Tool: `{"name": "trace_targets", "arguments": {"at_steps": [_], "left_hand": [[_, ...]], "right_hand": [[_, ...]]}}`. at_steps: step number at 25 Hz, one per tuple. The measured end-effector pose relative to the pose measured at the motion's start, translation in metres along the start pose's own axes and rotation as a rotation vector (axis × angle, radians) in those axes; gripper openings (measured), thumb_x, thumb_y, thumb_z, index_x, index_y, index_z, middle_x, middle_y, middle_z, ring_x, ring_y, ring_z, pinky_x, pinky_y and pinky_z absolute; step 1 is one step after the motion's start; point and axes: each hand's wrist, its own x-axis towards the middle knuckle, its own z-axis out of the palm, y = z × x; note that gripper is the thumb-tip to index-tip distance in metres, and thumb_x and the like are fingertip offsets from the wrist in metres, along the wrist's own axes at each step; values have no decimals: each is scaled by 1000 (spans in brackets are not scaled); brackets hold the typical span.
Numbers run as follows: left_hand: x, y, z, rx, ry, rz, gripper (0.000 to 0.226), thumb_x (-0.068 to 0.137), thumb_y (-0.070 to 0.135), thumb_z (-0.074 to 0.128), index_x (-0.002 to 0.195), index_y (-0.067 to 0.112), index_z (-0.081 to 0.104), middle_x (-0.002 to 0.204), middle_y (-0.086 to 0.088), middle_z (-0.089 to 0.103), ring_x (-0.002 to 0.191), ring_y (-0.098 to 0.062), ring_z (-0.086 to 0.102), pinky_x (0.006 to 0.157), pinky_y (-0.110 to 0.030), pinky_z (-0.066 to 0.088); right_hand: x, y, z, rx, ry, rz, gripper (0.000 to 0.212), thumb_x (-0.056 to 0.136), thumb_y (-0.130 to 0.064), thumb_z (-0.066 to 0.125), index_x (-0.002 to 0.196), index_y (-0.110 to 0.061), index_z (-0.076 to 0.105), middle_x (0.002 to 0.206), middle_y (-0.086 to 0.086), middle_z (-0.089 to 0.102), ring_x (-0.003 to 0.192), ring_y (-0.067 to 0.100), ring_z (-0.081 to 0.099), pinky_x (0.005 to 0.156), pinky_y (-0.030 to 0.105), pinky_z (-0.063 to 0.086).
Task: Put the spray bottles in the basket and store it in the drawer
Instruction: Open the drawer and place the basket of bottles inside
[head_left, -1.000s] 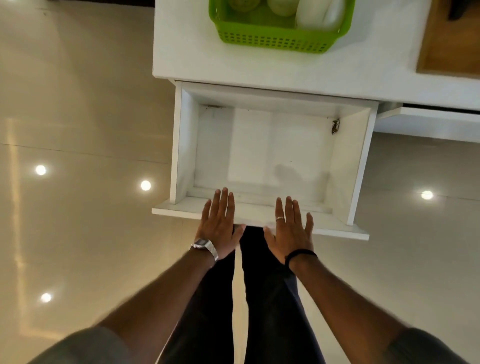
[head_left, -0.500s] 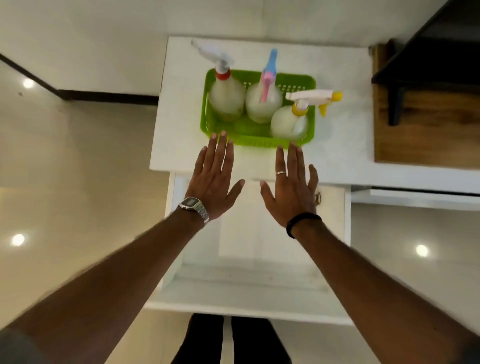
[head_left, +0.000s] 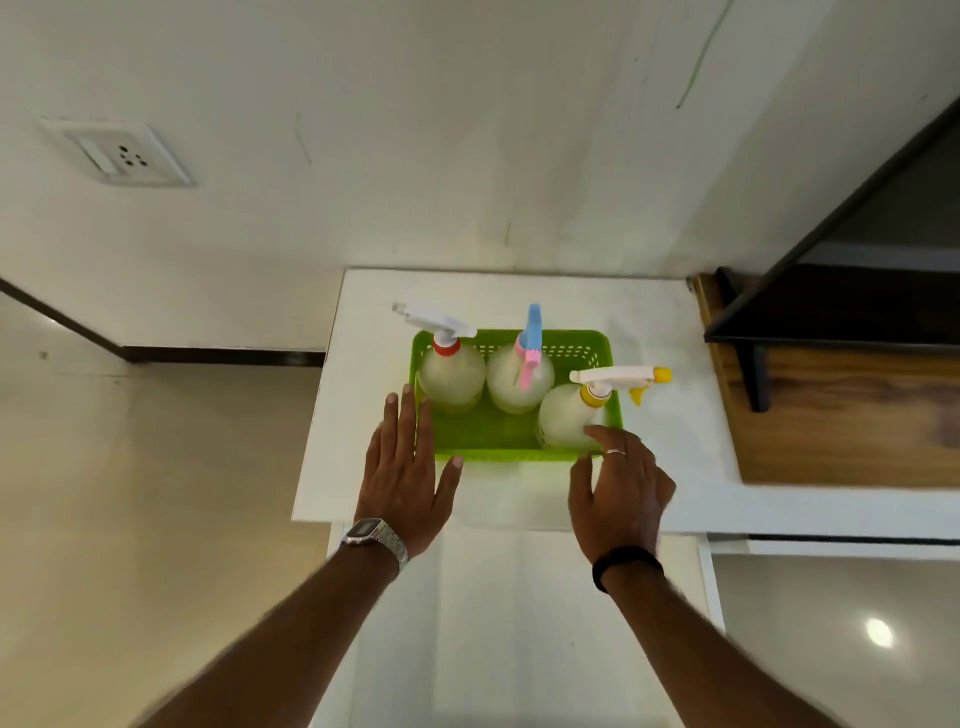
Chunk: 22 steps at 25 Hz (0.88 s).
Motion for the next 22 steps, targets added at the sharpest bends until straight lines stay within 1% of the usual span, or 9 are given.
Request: {"name": "trace_targets", "arguments": {"at_steps": [3, 6, 8, 9, 12, 15, 17, 20, 22], "left_hand": [[9, -3, -1, -118, -50, -44, 77, 100, 56, 25, 161, 11, 9, 170, -11, -7, 158, -29, 4, 122, -43, 28], [27, -2, 1, -334, -44, -130, 70, 104, 45, 33, 161, 16, 4, 171, -9, -3, 152, -33, 26, 111, -41, 42], [38, 0, 4, -402, -24, -216, 69, 105, 30, 39, 160, 15, 2, 168, -13, 13, 142, -39, 42, 98, -42, 49], [43, 1, 5, -411, -24, -265, 69, 104, 23, 41, 160, 14, 3, 165, -14, 23, 136, -41, 48, 95, -43, 49], [42, 0, 2, -448, -23, -346, 68, 95, 2, 43, 157, 11, 18, 155, -15, 42, 131, -41, 51, 100, -44, 46], [19, 0, 0, -492, -15, -379, 69, 90, -4, 42, 155, 10, 25, 155, -14, 45, 134, -39, 50, 106, -44, 43], [-6, 0, 1, -502, 6, -393, 70, 90, -4, 42, 156, 12, 26, 155, -13, 45, 134, -38, 51, 105, -45, 45], [-47, -2, 5, -524, 40, -430, 71, 89, -6, 42, 155, 14, 28, 152, -12, 49, 125, -38, 58, 94, -39, 49], [-76, -3, 6, -539, 58, -453, 70, 90, -7, 44, 155, 14, 29, 150, -11, 52, 121, -38, 61, 89, -34, 47]], "right_hand": [[23, 0, 3, 112, 12, 171, 44, 92, -9, 52, 135, -17, 53, 142, 6, 50, 130, 30, 46, 101, 49, 38], [48, -7, 11, 235, -63, 325, 53, 98, -6, 42, 150, -5, 34, 159, 14, 32, 144, 34, 34, 114, 45, 32], [57, -9, 16, 291, -100, 458, 52, 100, -8, 35, 152, -9, 32, 155, 16, 40, 138, 38, 42, 111, 44, 36], [59, -9, 17, 301, -120, 506, 52, 100, -9, 34, 151, -12, 34, 149, 18, 47, 134, 40, 47, 108, 45, 39], [50, -9, 16, 310, -138, 552, 52, 99, -9, 33, 149, -20, 39, 136, 20, 58, 125, 43, 53, 102, 47, 44], [28, -9, 16, 342, -97, 603, 51, 98, -7, 33, 147, -19, 42, 133, 20, 60, 123, 43, 54, 101, 48, 44], [7, -10, 16, 359, -81, 651, 49, 98, -7, 32, 144, -17, 45, 132, 20, 61, 121, 44, 54, 99, 48, 44], [-31, -8, 15, 405, -46, 708, 38, 99, -8, 33, 130, -10, 55, 124, 23, 63, 116, 45, 55, 91, 44, 43], [-59, -2, 15, 454, -16, 752, 30, 100, -10, 35, 119, -6, 58, 120, 24, 64, 113, 45, 56, 86, 39, 41]]}}
